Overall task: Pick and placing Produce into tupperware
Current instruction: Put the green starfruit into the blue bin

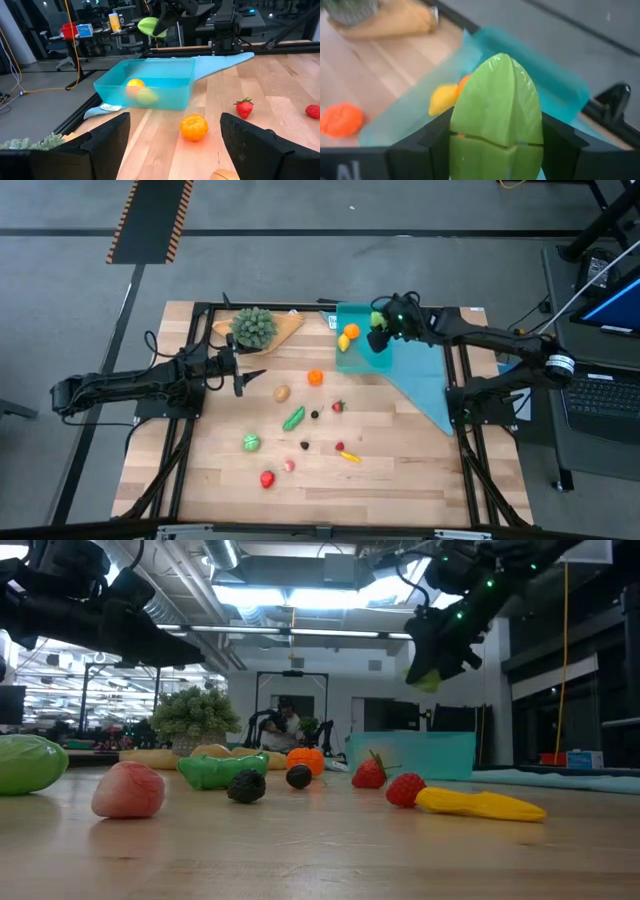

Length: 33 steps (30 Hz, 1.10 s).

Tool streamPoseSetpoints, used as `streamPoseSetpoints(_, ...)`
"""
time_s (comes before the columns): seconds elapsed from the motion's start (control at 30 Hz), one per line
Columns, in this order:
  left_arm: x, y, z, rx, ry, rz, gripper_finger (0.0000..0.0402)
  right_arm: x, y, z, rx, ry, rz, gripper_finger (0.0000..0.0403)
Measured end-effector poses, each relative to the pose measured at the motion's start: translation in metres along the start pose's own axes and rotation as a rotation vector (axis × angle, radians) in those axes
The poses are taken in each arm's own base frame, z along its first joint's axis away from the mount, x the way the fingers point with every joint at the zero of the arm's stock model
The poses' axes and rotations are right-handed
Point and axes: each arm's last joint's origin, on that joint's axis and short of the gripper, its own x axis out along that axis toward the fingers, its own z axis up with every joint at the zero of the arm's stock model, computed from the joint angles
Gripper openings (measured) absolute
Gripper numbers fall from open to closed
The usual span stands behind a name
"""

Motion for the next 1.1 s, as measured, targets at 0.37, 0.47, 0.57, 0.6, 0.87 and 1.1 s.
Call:
streamPoseSetpoints(0.37,0.0,0.0,0.0,-0.001,0.001,-0.001,0.0302,0.009,0.005,0.013,-0.078,0.102,-0.022,0.0223)
streamPoseSetpoints(0.47,0.0,0.0,0.0,-0.001,0.001,-0.001,0.0302,0.019,0.003,0.012,-0.076,0.125,-0.036,0.0223)
streamPoseSetpoints(0.57,0.0,0.0,0.0,-0.001,0.001,-0.001,0.0302,0.032,-0.002,0.011,-0.074,0.144,-0.058,0.0223)
streamPoseSetpoints(0.6,0.0,0.0,0.0,-0.001,0.002,-0.001,0.0302,0.038,-0.004,0.011,-0.074,0.146,-0.064,0.0223)
streamPoseSetpoints(0.87,0.0,0.0,0.0,-0.001,0.004,-0.001,0.0302,0.086,-0.021,0.004,-0.046,0.186,-0.066,0.0223)
streamPoseSetpoints(1.1,0.0,0.0,-0.001,-0.001,0.01,-0.002,0.0302,0.114,-0.035,0.0,-0.028,0.185,-0.075,0.0223)
